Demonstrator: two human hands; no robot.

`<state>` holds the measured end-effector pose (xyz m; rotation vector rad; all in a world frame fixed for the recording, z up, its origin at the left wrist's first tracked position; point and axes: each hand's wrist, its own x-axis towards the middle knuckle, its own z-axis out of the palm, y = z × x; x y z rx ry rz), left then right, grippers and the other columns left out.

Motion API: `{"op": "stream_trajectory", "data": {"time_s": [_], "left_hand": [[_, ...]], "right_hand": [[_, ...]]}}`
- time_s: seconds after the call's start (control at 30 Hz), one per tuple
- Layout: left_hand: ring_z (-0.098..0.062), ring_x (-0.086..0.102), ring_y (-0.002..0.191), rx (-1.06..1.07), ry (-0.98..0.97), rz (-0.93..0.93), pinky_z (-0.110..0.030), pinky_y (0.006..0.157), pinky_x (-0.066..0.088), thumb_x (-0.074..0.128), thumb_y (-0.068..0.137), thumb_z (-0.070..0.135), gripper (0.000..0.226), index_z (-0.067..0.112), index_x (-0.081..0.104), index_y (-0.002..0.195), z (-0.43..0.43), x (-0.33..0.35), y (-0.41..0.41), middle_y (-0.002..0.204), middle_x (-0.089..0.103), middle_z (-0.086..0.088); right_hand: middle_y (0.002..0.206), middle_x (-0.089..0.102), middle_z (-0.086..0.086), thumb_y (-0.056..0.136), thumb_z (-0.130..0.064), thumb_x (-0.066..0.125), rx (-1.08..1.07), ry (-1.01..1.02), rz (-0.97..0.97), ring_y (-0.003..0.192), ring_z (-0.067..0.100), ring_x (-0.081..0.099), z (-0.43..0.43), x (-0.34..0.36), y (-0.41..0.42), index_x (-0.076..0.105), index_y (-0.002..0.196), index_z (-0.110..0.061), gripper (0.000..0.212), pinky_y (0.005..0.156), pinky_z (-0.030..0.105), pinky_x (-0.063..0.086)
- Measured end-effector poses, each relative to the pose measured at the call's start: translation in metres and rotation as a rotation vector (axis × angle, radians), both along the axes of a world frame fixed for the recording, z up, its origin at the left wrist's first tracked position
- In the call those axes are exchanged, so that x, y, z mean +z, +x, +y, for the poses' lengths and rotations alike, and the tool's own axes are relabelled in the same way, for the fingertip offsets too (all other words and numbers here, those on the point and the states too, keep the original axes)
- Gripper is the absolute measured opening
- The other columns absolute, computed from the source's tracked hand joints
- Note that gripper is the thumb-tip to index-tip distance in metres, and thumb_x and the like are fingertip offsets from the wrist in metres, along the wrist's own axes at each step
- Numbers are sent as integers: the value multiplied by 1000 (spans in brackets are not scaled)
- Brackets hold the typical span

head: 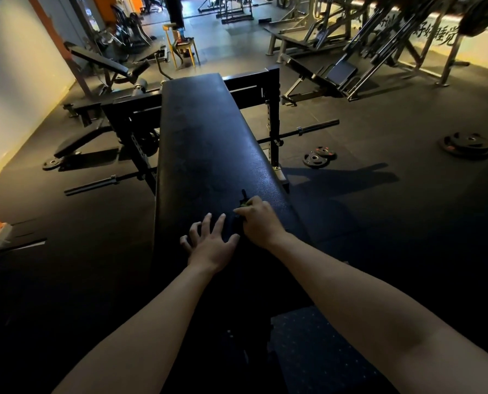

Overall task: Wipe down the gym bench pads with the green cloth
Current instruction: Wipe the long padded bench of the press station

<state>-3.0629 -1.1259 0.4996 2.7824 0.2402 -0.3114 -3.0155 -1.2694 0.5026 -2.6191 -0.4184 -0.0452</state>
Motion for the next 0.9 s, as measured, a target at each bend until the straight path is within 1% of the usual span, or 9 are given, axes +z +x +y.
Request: {"op": "stream_trajectory", "data": {"time_s": [0.1,0.2,0.3,0.47,0.57,0.63,0.8,0.87,0.9], "left_hand": [[-25,-3,151,16,5,-8,-54,119,-2,37,96,62,66,44,18,157,0,-1,0,168,1,6],[-24,-3,150,30,3,-27,-53,119,-3,38,95,62,66,44,19,156,-2,-3,-1,168,2,6],[-24,-2,150,38,8,-42,-53,119,-3,37,95,63,66,43,19,156,-3,-4,-2,168,3,6],[-25,-2,151,19,-6,-34,-53,118,-3,38,95,61,67,42,19,157,-1,-2,-3,168,2,5],[-25,-1,151,4,-18,-27,-53,119,-2,41,95,60,68,41,20,157,2,1,-3,168,3,5],[-25,-1,151,-8,-42,-14,-53,119,-2,44,95,58,69,40,20,157,5,2,-4,168,2,5],[-24,1,153,-68,-90,17,-50,121,2,49,96,49,68,37,22,157,13,10,-4,169,3,3],[-23,8,153,-89,-124,0,-48,121,8,54,95,44,67,33,30,156,20,17,-5,168,11,0],[-23,14,153,-96,-156,-30,-47,121,13,57,95,41,65,29,36,154,26,19,-5,167,17,-2]], "right_hand": [[123,50,13,96,-13,50,28,-66,-42,110,35,48,-21,0,3,66,128,-24,37,93,41,47],[121,48,13,94,-11,46,-180,-138,-55,106,36,46,-62,0,7,68,119,-22,35,84,39,48],[123,45,14,93,-11,45,-341,-115,4,108,35,45,-85,-4,4,64,125,-21,39,86,40,46],[121,45,16,93,-9,42,-431,-143,-7,105,35,47,-70,-5,-16,63,119,-12,33,82,36,44],[121,47,17,93,-11,43,-399,-174,-20,105,37,50,-46,0,-22,63,119,-12,33,86,37,45],[121,50,17,92,-13,44,-307,-168,-26,103,37,53,-21,1,-29,65,119,-14,34,89,37,46],[113,57,12,91,-20,55,-63,15,25,102,35,58,21,4,-41,71,117,-27,32,92,36,48],[113,59,10,90,-16,56,-89,54,-18,103,34,59,10,8,-37,72,116,-28,33,93,36,49],[114,58,9,89,-14,56,-171,37,-71,102,33,57,-3,7,-32,73,115,-28,34,91,36,48]]}}
